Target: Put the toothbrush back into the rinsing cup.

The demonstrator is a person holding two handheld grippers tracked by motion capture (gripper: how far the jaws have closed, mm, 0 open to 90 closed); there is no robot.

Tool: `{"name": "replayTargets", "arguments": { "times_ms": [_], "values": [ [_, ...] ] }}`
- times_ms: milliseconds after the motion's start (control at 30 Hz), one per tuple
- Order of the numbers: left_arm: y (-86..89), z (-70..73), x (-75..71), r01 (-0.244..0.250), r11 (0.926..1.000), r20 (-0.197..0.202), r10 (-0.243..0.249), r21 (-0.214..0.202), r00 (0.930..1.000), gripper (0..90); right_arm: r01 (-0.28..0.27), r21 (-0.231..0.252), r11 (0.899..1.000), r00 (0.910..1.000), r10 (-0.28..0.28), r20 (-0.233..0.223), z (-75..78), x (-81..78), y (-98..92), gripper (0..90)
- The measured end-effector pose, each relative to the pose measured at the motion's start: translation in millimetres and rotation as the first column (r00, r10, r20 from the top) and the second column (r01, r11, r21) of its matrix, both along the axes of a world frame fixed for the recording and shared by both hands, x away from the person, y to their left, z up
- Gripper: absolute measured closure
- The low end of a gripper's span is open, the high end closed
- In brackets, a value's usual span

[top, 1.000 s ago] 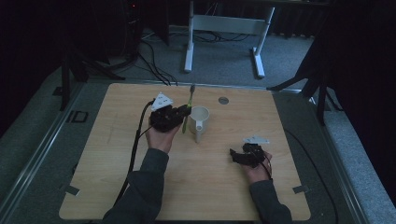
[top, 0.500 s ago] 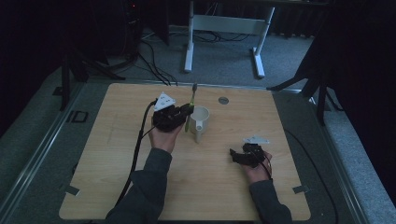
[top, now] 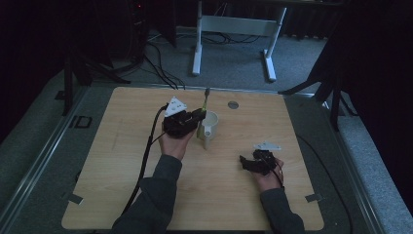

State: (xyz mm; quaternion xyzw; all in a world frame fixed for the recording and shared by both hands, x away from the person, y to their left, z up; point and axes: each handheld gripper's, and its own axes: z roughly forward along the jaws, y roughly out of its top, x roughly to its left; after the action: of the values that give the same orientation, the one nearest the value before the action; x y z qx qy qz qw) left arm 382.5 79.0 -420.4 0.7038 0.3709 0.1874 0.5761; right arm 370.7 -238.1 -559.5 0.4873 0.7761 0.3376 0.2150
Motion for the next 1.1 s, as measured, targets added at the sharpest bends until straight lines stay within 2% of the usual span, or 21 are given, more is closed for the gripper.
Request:
{"name": "replayTargets", "arguments": {
  "times_ms": [300, 1100],
  "values": [
    [-4.2, -1.8, 1.2, -0.001, 0.9999, 0.02, 0.002, -0.013, 0.9998, 79.3, -0.001, 0.0, 1.0, 1.0, 0.001, 0.0, 0.0, 0.0, 0.0, 25.6],
    [-13.3, -8.0, 7.2, -0.007, 0.9993, 0.04, 0.009, -0.037, 0.9992, 79.2, -0.001, 0.0, 1.0, 1.0, 0.001, 0.0, 0.0, 0.1, 0.0, 25.6]
  ]
}}
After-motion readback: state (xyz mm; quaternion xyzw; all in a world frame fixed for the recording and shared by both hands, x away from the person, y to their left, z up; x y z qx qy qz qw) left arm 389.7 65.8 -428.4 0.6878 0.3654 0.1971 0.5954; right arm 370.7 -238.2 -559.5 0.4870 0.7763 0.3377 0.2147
